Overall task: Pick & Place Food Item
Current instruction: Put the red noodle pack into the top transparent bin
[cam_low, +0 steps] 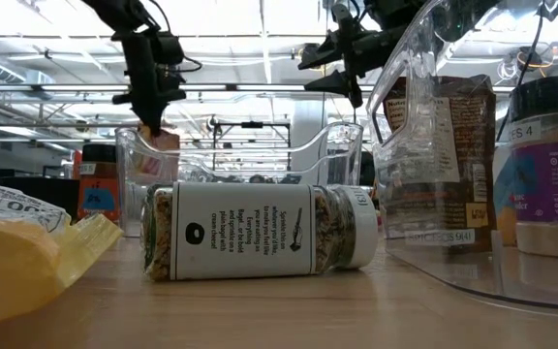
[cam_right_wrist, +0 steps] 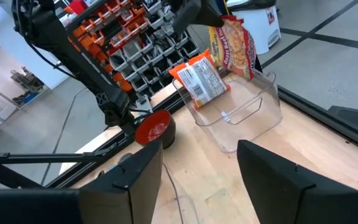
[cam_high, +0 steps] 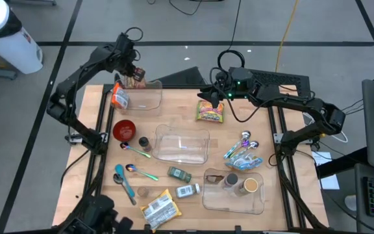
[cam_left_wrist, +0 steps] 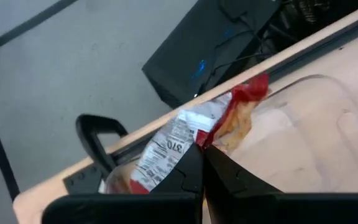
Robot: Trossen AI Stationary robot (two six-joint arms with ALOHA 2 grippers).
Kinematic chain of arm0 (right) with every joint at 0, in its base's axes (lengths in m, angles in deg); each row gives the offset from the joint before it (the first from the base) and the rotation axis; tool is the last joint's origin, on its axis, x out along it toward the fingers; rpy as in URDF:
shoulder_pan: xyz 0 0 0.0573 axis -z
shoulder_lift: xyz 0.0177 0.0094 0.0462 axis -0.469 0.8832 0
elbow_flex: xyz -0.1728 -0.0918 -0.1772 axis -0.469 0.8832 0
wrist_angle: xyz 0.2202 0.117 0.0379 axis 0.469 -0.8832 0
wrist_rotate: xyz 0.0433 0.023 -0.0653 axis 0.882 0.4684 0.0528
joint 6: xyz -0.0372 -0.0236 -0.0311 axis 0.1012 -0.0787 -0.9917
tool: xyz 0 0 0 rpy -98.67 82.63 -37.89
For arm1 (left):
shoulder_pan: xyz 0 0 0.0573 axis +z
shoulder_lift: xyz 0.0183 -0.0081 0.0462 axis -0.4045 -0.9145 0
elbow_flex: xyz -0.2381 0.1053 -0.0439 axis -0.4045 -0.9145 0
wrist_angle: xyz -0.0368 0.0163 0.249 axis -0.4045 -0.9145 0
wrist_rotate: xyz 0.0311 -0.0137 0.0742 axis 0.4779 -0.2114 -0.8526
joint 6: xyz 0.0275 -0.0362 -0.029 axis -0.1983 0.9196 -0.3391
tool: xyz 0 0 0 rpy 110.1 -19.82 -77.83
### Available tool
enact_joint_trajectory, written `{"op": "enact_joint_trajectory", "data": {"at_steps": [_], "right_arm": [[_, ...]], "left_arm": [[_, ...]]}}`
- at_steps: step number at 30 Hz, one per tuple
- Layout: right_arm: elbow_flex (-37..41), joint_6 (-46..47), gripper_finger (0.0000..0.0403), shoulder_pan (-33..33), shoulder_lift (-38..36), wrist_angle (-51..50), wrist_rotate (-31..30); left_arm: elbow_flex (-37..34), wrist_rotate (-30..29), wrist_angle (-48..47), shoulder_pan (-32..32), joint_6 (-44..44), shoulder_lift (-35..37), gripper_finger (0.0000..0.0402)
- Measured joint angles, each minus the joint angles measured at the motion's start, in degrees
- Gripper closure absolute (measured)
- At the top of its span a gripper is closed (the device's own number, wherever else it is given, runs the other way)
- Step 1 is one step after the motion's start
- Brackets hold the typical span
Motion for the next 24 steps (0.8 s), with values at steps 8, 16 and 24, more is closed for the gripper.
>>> {"op": "enact_joint_trajectory", "data": {"at_steps": [8,16,24], "right_arm": [[0.00,0.04,0.0203,-0.02,0.01,-0.04,-2.91],[0.00,0.16,0.0206,-0.02,0.00,0.02,-2.93],[0.00,0.18,0.0206,-0.02,0.00,0.07,-2.95]], "left_arm": [[-3.19,-6.78,0.81,0.87,2.70,0.00,0.0400],[-6.33,-7.23,3.94,1.24,2.47,0.00,0.0400],[-6.34,-9.64,6.20,1.24,0.62,0.00,0.0400]]}}
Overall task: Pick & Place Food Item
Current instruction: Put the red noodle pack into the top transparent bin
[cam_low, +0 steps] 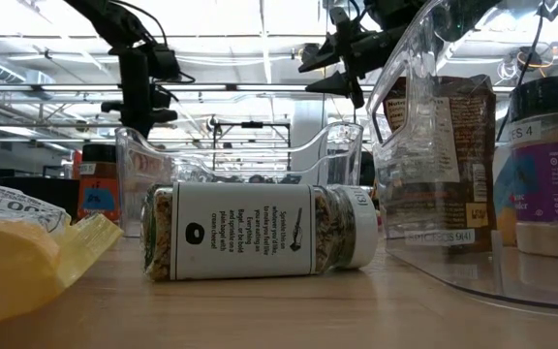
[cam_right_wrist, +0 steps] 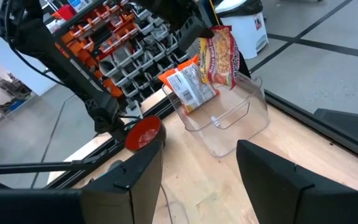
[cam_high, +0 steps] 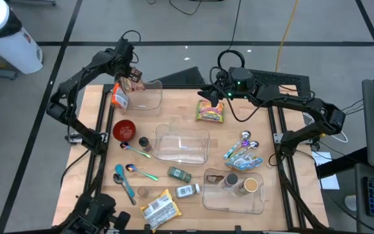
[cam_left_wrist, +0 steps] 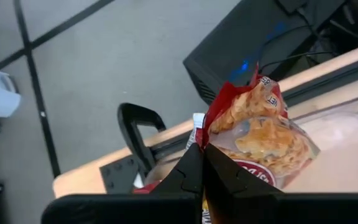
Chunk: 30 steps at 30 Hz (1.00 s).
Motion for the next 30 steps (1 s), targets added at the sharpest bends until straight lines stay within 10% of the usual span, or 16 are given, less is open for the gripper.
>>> {"op": "enact_joint_trajectory", "data": {"at_steps": [30], "right_arm": [[0.00,2.27,0.0207,0.00,0.00,0.09,-1.44]], "left_arm": [[-3.95,-5.31,2.12,0.87,-8.38,-0.09,0.0398]]}}
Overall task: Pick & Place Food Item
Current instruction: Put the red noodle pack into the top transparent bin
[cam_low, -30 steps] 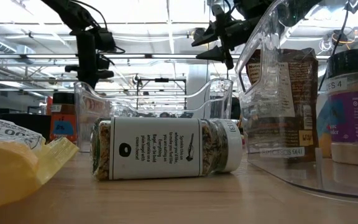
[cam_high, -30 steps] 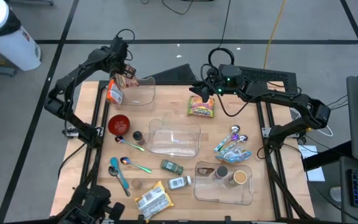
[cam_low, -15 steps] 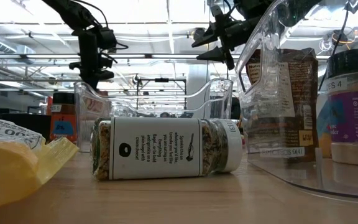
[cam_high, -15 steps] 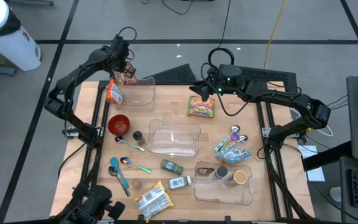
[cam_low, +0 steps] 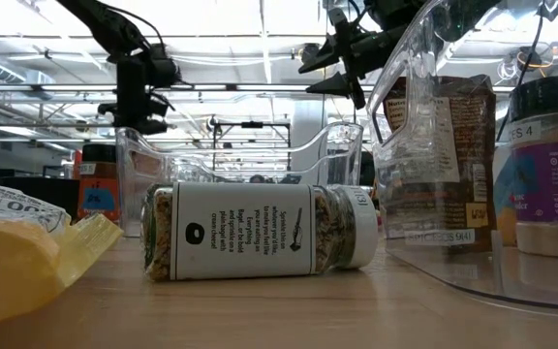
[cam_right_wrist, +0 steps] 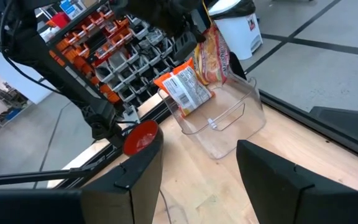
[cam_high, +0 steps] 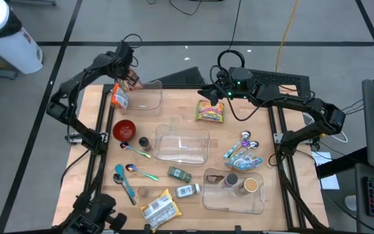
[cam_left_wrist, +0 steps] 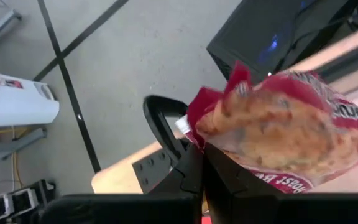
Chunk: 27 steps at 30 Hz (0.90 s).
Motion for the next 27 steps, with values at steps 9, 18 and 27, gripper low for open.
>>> {"op": "enact_joint_trajectory", "data": {"at_steps": [9,18,27], "right_arm": [[0.00,0.75,0.0207,0.00,0.00,0.00,0.02],[0.00,0.68,0.0206,0.00,0.00,0.00,0.07],[0.00,0.62,0.0206,0.00,0.00,-0.02,0.23]], "left_arm": [[-0.84,0.43,0.26,-0.79,-0.09,-0.02,0.0376],[-0.84,0.53,-0.25,-2.40,-4.54,-0.02,0.0392],[-0.84,0.58,-0.62,-2.64,-4.07,-0.04,0.0360]]}}
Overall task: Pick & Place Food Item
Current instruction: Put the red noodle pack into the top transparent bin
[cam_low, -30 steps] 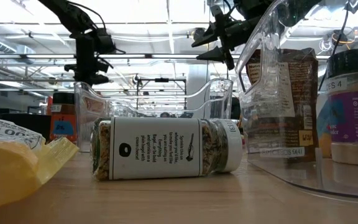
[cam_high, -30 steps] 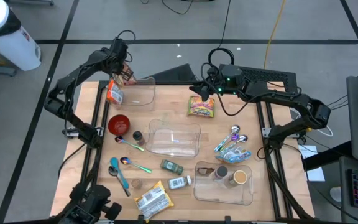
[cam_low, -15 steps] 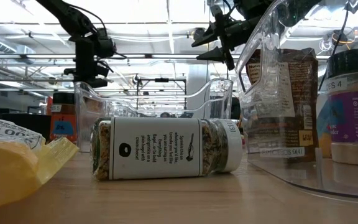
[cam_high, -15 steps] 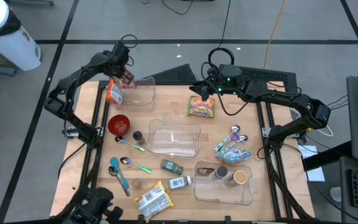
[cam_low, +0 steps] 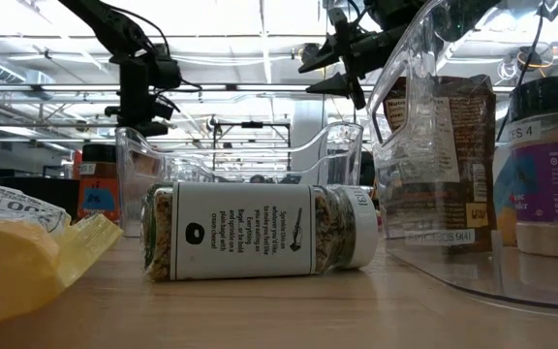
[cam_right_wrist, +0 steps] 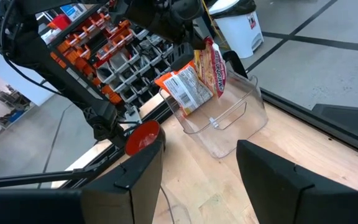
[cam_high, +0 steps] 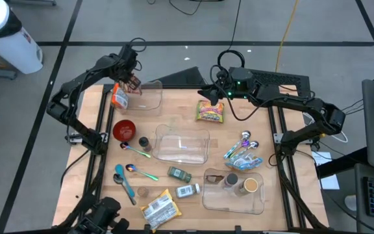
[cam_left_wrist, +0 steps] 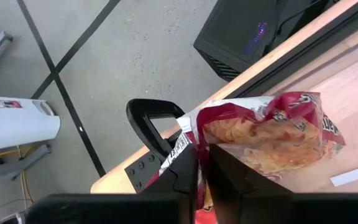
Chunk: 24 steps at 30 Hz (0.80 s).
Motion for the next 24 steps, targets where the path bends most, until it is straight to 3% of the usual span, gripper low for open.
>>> {"op": "enact_joint_trajectory", "data": {"at_steps": [14,24], "right_arm": [[0.00,-0.07,0.0207,0.00,0.01,0.00,0.19],[0.00,-0.07,0.0206,0.00,0.00,-0.02,0.21]], "left_arm": [[0.00,0.04,-1.32,0.00,0.38,-0.02,0.0236],[0.00,2.34,-2.19,0.00,1.27,-0.02,0.0193]]}}
